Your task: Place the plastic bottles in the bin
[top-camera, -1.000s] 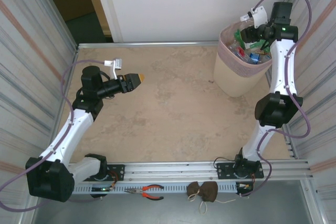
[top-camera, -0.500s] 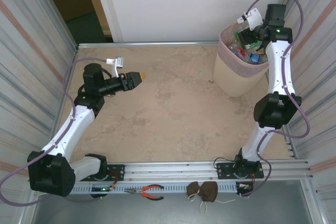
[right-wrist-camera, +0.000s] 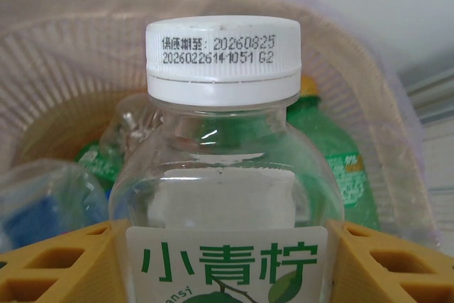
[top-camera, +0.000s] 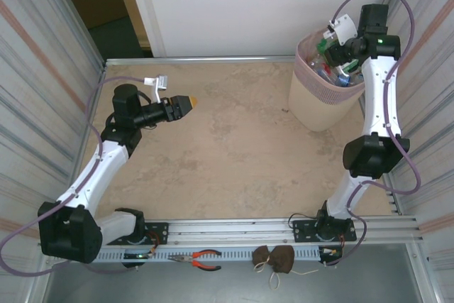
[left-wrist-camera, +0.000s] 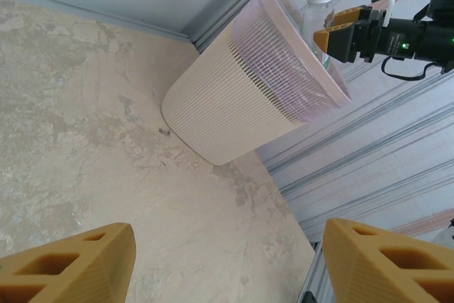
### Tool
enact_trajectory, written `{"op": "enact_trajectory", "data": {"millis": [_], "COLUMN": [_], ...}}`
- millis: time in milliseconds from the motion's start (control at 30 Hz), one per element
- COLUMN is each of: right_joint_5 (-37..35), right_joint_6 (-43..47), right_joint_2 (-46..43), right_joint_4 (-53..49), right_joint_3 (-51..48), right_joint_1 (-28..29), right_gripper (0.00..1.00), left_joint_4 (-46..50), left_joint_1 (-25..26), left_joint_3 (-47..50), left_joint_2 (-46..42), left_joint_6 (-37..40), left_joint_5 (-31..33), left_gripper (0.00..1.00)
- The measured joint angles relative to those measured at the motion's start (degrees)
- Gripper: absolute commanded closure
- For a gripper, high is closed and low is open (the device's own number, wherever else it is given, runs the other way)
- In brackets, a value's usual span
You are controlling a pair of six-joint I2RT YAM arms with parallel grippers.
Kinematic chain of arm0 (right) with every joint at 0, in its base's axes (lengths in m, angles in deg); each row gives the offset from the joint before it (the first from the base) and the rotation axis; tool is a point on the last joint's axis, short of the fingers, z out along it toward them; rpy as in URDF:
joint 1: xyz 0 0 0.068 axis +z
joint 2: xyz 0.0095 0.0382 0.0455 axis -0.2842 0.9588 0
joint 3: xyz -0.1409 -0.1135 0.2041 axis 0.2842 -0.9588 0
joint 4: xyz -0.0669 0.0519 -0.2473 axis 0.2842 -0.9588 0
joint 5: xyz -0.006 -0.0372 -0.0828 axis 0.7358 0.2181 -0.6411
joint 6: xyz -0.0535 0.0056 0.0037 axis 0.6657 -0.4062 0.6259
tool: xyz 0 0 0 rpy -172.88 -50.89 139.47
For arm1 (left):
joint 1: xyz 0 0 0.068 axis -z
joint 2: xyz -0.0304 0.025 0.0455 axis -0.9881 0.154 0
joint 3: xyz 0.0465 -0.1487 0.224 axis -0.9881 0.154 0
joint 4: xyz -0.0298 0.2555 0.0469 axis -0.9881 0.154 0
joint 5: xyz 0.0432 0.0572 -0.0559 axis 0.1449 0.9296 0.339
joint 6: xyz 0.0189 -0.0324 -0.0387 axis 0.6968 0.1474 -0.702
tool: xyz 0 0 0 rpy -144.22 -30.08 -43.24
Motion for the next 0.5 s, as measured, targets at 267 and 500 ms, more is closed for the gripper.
{"op": "enact_trajectory", "data": {"millis": [267,500], "right_joint_5": [-1.4,-2.5], "right_joint_6": [0.3,-0.5], "right_joint_2": [-0.5,-1.3], "right_joint_4": [-2.1,-1.4], "right_joint_3": [-2.6,-2.5], "right_joint_1": [0.1,0.9], "right_gripper": [0.19,0.17], "left_joint_4": [-0.5,-0.5], "left_joint_1": [0.0,0.0], "left_joint_3": [-0.1,-0.1], "left_joint_2": [0.5,0.5], "left_joint_6": [-0.4,-0.4], "left_joint_5": [-0.4,-0.4], "left_gripper": [0.3,0.3]}}
